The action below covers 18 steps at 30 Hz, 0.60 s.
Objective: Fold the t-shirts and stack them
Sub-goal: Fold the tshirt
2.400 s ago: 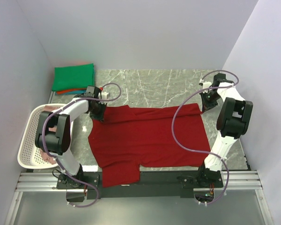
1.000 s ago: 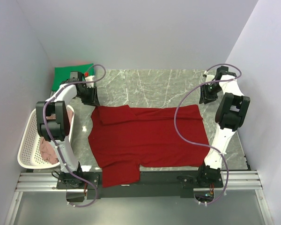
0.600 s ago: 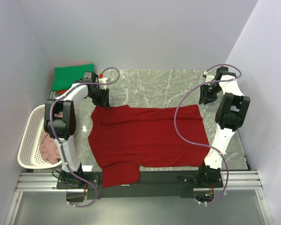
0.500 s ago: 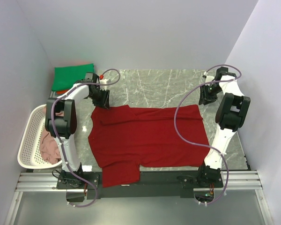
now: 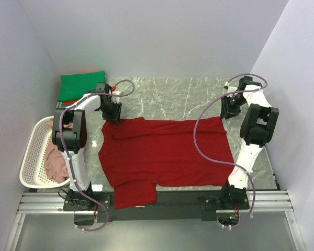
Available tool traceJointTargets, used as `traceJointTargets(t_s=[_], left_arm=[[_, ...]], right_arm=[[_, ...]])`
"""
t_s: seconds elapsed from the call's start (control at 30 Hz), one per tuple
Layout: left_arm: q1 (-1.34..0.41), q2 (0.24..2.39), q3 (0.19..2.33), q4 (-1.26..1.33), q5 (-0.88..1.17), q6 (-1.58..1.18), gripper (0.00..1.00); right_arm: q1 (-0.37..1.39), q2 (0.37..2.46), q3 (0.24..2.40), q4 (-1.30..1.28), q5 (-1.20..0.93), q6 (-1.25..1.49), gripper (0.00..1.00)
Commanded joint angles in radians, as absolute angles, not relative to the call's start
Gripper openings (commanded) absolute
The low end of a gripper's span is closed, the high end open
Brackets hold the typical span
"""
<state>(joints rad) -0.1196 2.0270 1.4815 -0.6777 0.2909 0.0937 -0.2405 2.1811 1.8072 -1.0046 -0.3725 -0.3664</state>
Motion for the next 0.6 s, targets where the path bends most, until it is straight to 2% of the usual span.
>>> traceJointTargets(t_s=[0.0,0.17,0.3,0.37,0.57], left_arm=[[-0.132,2.008,1.506,-0.701,0.327,0.12,0.39],[-0.141,1.985,1.505,-0.722,0.364,0.133,0.22],[-0.146,1.93,1.49,-0.727,0.394,0.15,0.04],[-0.147,1.905,1.47,-0.73,0.413,0.161,0.01],[-0.166,1.781,1.372,-0.764,0.509,0.256,0.01]], right_arm=[[-0.233,2.109,1.804,-1.012,-0.38,-0.383,0.44],[-0.233,2.114,1.813,-1.015,-0.377,-0.379,0.44],[-0.232,2.112,1.818,-1.019,-0.379,-0.376,0.44],[-0.235,2.111,1.815,-1.02,-0.379,-0.376,0.44],[-0.232,2.097,1.802,-1.017,-0.368,-0.379,0.44]])
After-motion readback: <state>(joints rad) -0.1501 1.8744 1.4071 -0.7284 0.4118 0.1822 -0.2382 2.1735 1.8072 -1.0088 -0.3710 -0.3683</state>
